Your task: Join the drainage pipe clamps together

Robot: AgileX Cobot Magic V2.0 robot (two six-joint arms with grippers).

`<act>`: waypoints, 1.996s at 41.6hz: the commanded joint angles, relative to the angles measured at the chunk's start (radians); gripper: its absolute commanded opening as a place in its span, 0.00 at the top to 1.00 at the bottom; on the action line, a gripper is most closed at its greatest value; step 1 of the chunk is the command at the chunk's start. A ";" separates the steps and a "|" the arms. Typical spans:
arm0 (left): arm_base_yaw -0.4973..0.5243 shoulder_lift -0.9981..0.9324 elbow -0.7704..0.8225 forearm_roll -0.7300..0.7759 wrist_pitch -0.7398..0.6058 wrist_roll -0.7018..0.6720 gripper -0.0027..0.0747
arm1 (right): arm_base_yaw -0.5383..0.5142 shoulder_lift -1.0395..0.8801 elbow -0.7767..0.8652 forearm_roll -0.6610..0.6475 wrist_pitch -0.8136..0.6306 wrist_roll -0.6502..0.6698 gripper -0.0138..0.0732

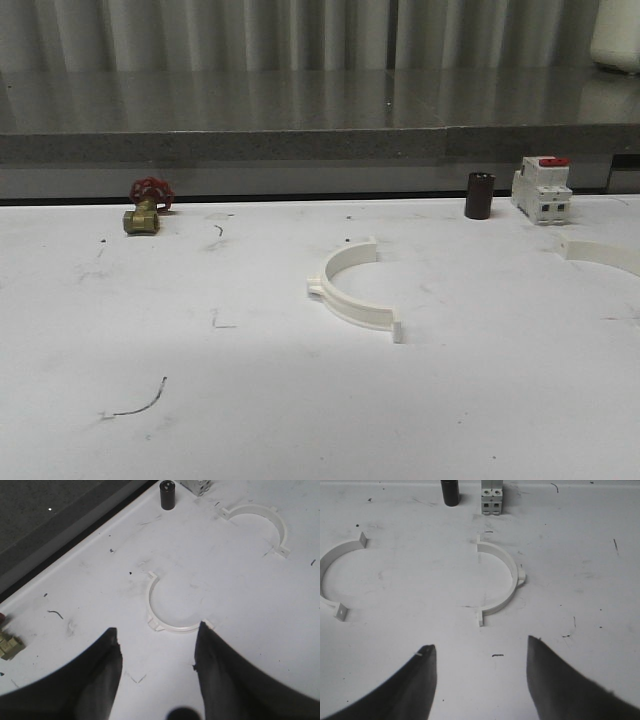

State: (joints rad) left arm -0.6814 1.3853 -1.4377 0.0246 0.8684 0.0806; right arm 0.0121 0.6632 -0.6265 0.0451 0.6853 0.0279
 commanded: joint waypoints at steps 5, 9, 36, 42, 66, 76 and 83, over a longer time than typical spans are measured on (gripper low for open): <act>0.016 -0.276 0.271 -0.040 -0.193 0.021 0.53 | -0.005 0.007 -0.036 -0.007 -0.062 -0.005 0.34; 0.016 -0.398 0.408 -0.064 -0.247 0.021 0.53 | -0.005 0.007 -0.036 -0.007 -0.062 -0.005 0.34; 0.016 -0.721 0.725 -0.130 -0.342 0.021 0.53 | -0.005 0.007 -0.035 -0.006 -0.058 -0.005 0.34; 0.016 -0.721 0.725 -0.130 -0.342 0.021 0.53 | -0.005 0.044 -0.081 -0.026 0.021 -0.022 0.34; 0.016 -0.721 0.725 -0.130 -0.342 0.021 0.53 | -0.076 0.679 -0.480 -0.036 0.247 -0.003 0.34; 0.016 -0.721 0.725 -0.130 -0.342 0.021 0.53 | -0.094 0.853 -0.571 -0.059 0.202 -0.028 0.34; 0.016 -0.721 0.725 -0.130 -0.342 0.021 0.53 | -0.094 0.957 -0.588 -0.062 0.129 -0.028 0.34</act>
State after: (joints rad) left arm -0.6673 0.6670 -0.6882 -0.0925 0.5994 0.1028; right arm -0.0762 1.6118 -1.1769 0.0000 0.8797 0.0163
